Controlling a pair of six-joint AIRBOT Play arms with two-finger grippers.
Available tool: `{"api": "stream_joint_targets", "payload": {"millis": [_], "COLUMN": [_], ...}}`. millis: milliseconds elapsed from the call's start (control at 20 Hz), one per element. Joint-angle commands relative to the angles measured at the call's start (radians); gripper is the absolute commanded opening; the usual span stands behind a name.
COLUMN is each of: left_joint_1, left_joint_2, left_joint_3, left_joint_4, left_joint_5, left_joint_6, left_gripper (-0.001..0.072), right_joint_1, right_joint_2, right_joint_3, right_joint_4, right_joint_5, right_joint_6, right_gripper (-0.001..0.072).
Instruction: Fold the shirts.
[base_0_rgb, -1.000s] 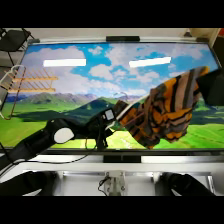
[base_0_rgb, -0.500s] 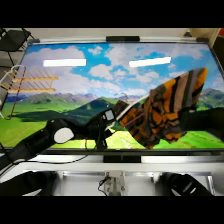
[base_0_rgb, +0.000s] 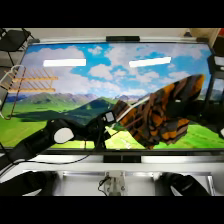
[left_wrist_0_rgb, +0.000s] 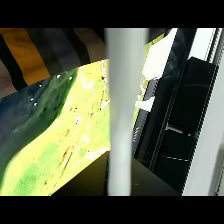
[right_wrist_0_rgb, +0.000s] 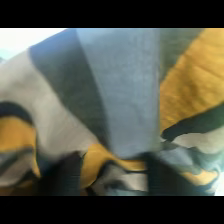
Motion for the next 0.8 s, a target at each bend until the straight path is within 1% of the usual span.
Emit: {"api": "stream_joint_targets", "payload": {"millis": [0,50,100,250,400,500,600,650,750], "left_joint_1": [0.001,0.001,0.001,0.001,0.002,0.009,0.014,0.013,0.013], "left_joint_2": [0.000,0.000,0.000,0.000,0.000,0.001,0.001,0.001,0.008], "left_joint_3": [0.001,0.001,0.001,0.001,0.001,0.001,0.001,0.001,0.001], "left_joint_4": [0.000,0.000,0.000,0.000,0.008,0.007,0.007,0.007,0.007], "left_joint_5": [-0.002,-0.001,-0.001,-0.002,-0.003,-0.007,-0.023,-0.029,-0.041], "left_joint_6": [-0.001,-0.009,-0.012,-0.013,-0.012,-0.012,-0.010,-0.010,-0.007], "left_gripper": [0.0053,0.0053,0.0054,0.0053,0.0054,0.0053,0.0054,0.0053,0.0053], "right_joint_1": [-0.079,-0.080,-0.080,-0.080,-0.080,-0.080,-0.080,-0.080,-0.080], "right_joint_2": [-0.023,-0.021,-0.021,-0.021,-0.021,-0.022,-0.022,-0.022,-0.033], "right_joint_3": [-0.004,-0.004,-0.003,0.021,0.148,0.278,0.375,0.393,0.394], "right_joint_4": [0.076,0.058,0.047,0.075,0.091,0.051,0.005,-0.024,-0.080], "right_joint_5": [-0.009,-0.010,-0.010,-0.003,0.053,0.099,0.091,0.079,0.062], "right_joint_6": [-0.058,-0.058,-0.059,-0.112,-0.148,-0.176,-0.197,-0.202,-0.256], "right_gripper": [0.0224,0.0112,0.0062,0.0060,0.0060,0.0059,0.0060,0.0060,0.0060]}}
